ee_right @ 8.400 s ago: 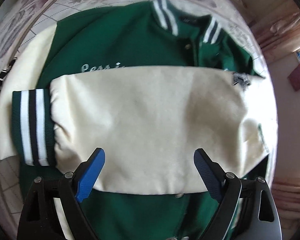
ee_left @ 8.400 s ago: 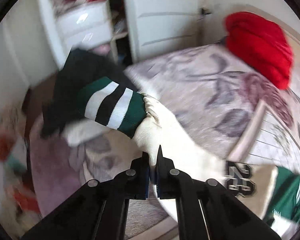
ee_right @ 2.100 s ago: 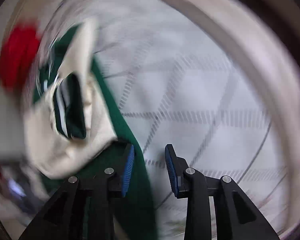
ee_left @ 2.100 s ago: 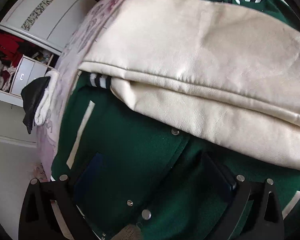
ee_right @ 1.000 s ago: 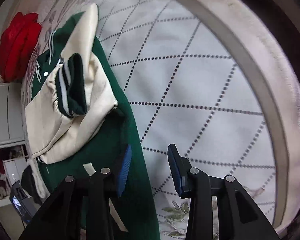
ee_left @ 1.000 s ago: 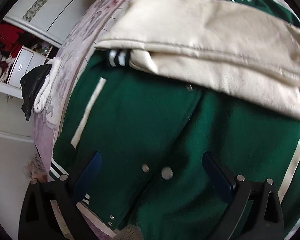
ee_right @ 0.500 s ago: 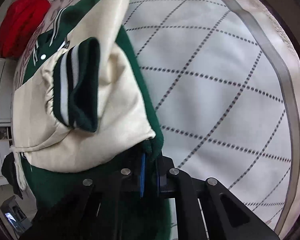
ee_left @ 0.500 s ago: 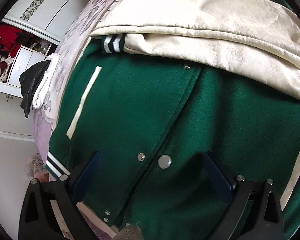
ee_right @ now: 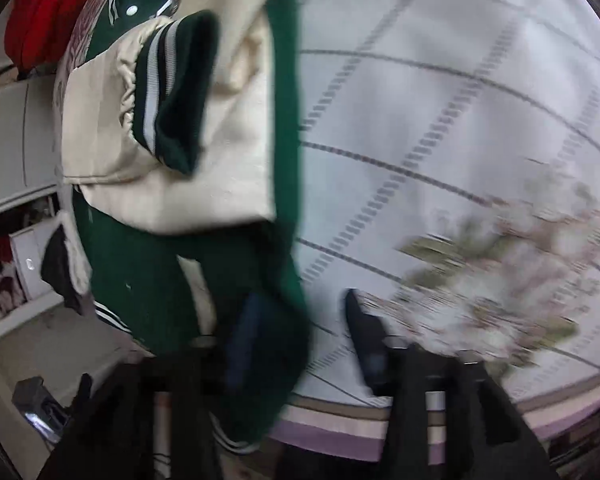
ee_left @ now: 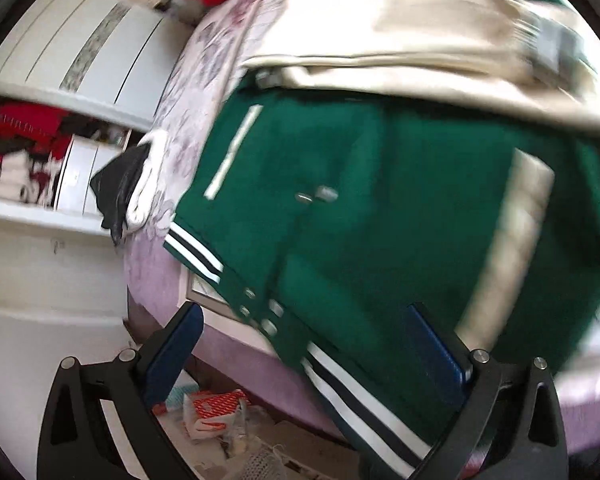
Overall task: Fold large clothes
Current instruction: 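Grasp the folded sleeve edge with the right tool while the left tool lifts the jacket side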
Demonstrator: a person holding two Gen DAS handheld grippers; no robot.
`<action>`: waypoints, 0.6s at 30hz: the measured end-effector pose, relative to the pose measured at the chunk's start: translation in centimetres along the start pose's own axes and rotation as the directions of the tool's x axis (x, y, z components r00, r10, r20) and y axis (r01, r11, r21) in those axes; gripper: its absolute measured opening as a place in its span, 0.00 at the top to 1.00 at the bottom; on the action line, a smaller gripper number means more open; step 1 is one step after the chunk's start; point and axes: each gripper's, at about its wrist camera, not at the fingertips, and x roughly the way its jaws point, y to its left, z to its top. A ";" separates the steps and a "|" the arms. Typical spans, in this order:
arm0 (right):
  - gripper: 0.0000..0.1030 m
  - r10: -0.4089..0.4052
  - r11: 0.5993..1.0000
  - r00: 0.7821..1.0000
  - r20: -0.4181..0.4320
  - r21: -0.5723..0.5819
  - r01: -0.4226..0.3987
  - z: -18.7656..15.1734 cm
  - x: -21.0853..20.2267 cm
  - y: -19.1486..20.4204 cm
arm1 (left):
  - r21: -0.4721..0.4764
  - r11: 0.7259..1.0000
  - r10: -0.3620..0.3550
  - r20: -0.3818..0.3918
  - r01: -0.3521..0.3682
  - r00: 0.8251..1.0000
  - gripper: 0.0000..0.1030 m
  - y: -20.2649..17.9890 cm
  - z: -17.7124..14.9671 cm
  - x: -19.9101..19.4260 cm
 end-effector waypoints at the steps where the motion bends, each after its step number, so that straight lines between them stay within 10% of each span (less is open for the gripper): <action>1: 0.38 -0.004 1.000 1.000 0.015 -0.002 0.004 -0.8 -1.0 -1.1 | 0.046 0.999 0.020 0.026 -0.021 0.999 0.00 -1.4 -0.7 -0.8; 5: 0.38 -0.086 0.996 0.995 0.043 0.019 0.086 -2.9 -3.2 -5.0 | 0.335 0.925 0.119 0.188 -0.177 0.975 0.00 -10.2 -5.7 -3.5; 9: 0.38 -0.157 0.988 0.987 0.044 0.022 0.156 -3.7 -2.9 -7.4 | 0.462 0.859 0.149 0.186 -0.220 0.971 0.00 -14.9 -8.2 -1.3; 18: 0.38 -0.127 0.992 0.988 0.092 0.011 0.127 -3.3 -2.6 -7.3 | 0.479 0.869 0.106 0.069 -0.126 0.992 0.00 -14.3 -8.5 -0.4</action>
